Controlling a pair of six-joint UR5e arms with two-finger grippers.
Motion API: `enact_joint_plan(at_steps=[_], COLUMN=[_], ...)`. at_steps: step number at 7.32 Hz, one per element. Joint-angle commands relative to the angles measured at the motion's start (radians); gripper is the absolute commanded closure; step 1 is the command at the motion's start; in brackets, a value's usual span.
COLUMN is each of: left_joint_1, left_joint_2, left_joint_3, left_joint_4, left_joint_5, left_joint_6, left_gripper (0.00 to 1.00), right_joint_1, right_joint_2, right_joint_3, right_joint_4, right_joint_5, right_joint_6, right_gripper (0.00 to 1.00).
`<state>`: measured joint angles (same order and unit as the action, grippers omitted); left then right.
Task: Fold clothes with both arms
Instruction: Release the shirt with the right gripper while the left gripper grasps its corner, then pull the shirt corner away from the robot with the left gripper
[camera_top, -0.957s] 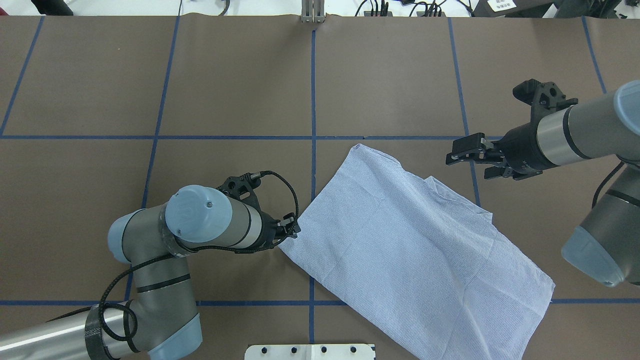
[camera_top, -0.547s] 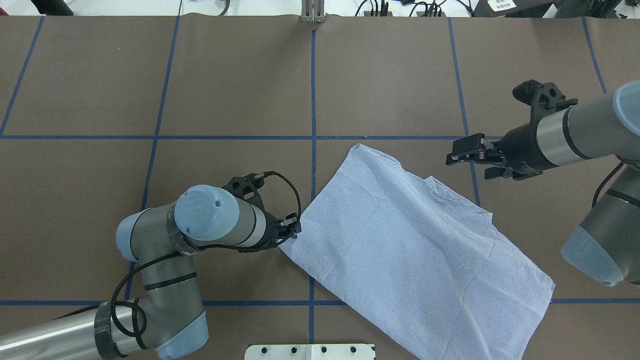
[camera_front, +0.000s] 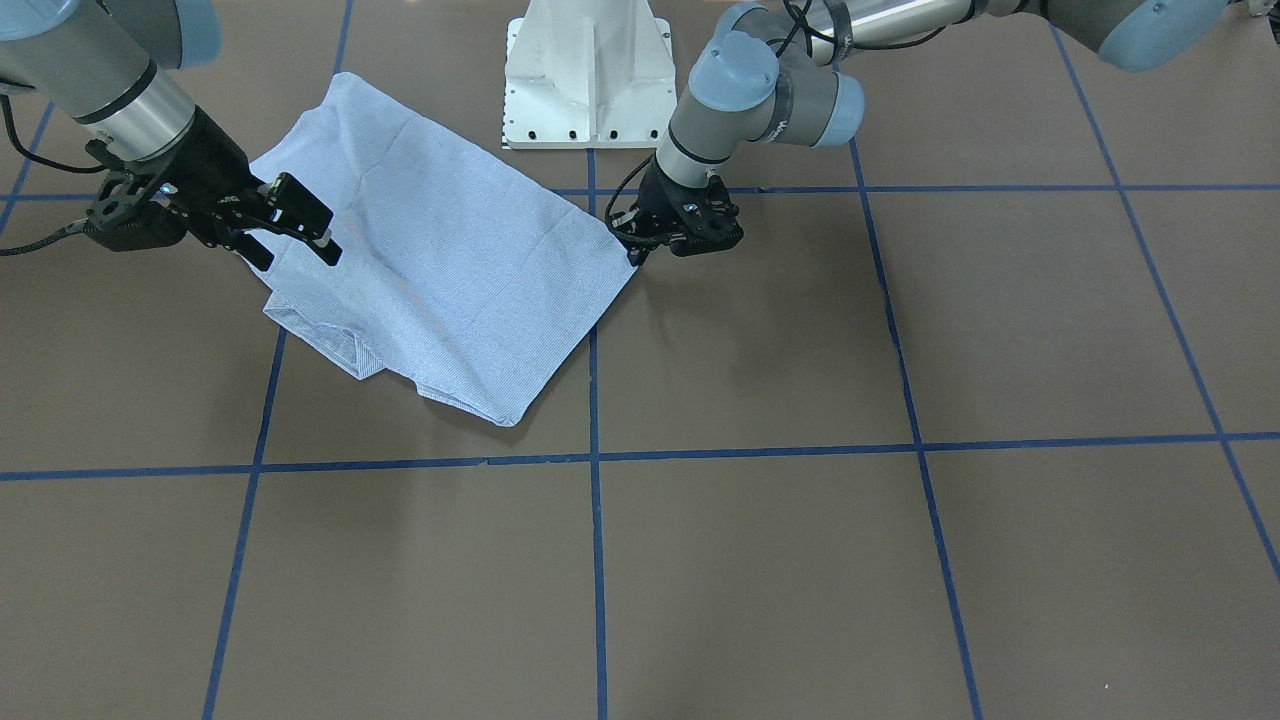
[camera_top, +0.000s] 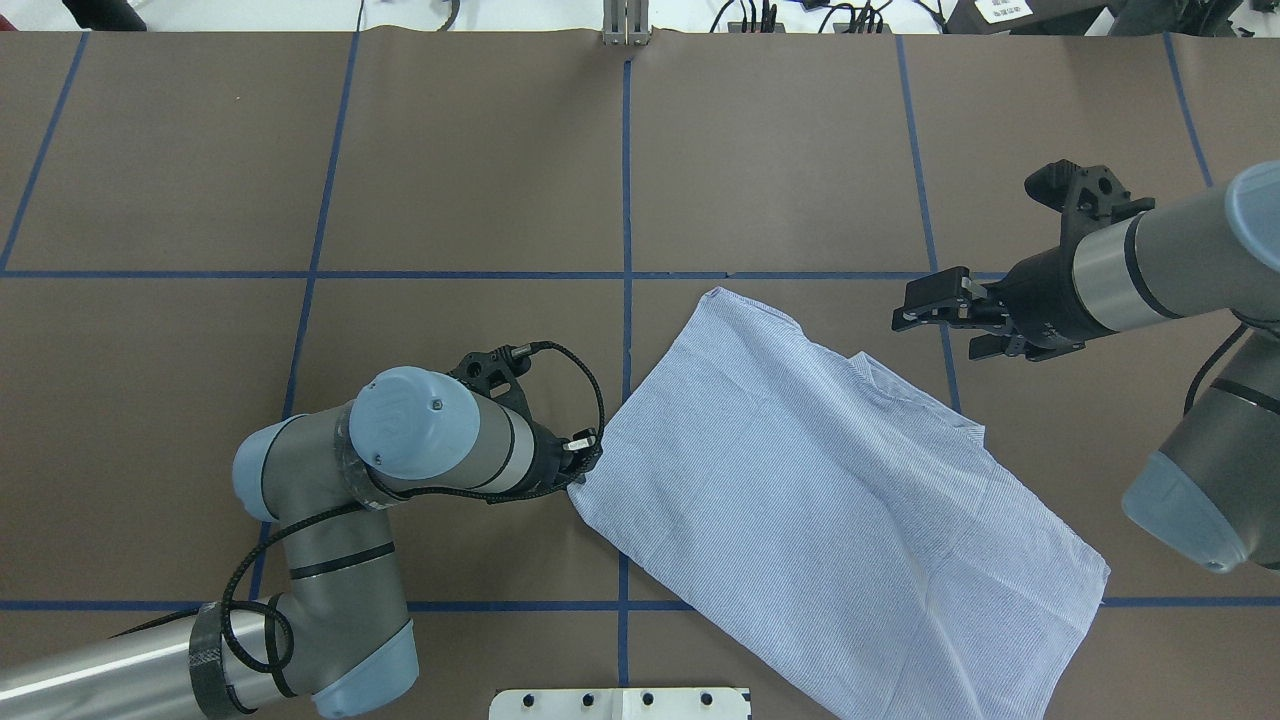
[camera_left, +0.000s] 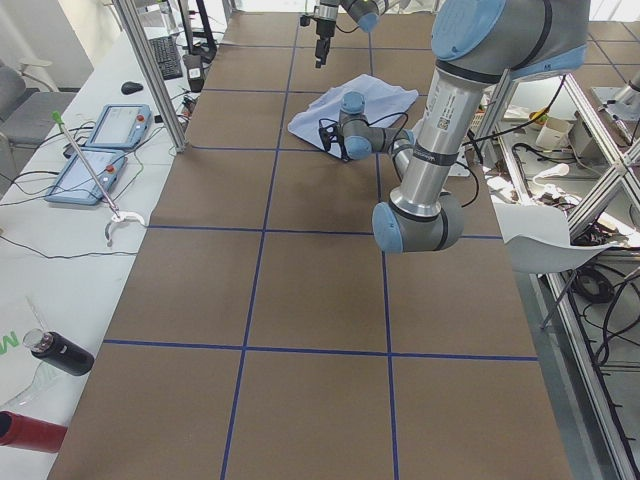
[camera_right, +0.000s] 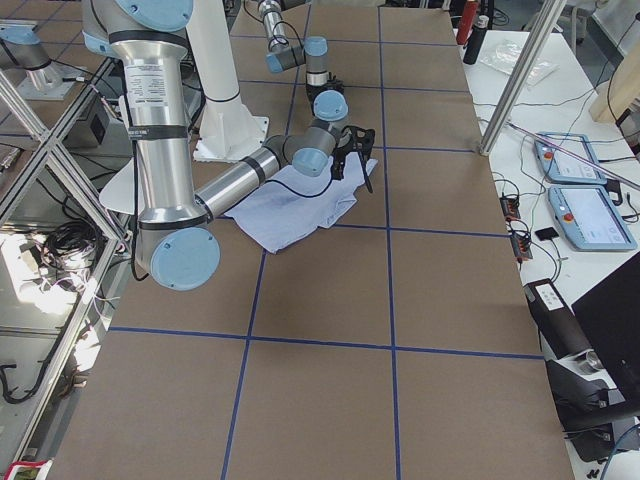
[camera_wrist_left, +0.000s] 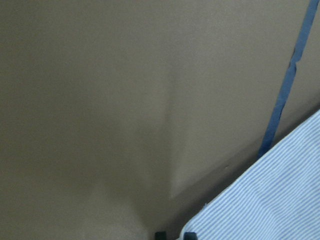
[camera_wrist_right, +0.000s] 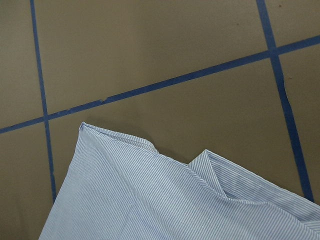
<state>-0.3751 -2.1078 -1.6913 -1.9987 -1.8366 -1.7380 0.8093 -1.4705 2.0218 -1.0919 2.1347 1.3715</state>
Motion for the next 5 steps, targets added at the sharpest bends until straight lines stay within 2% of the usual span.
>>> enact_joint_plan(at_steps=[1, 3, 4, 5], left_joint_1=[-0.06, -0.204, -0.256, -0.309], left_joint_2=[-0.004, -0.003, -0.009, -0.065], left_joint_3=[-0.069, -0.023, 0.026, 0.106], left_joint_4=[0.081, 0.092, 0.084, 0.078], left_joint_5=[-0.041, -0.055, -0.053, -0.053], left_joint_6=[0.0, 0.088, 0.13, 0.176], left_gripper=[1.0, 1.0, 1.0, 1.0], right_joint_1=[0.002, 0.008, 0.008, 0.008], right_joint_2=[-0.001, -0.001, -0.001, 0.001], right_joint_3=[0.0, -0.008, -0.011, -0.011], right_joint_4=[0.001, 0.0, 0.001, 0.003], right_joint_5=[0.001, -0.001, 0.001, 0.001], right_joint_6=[-0.011, -0.069, -0.077, -0.077], right_gripper=[0.0, 0.0, 0.0, 0.0])
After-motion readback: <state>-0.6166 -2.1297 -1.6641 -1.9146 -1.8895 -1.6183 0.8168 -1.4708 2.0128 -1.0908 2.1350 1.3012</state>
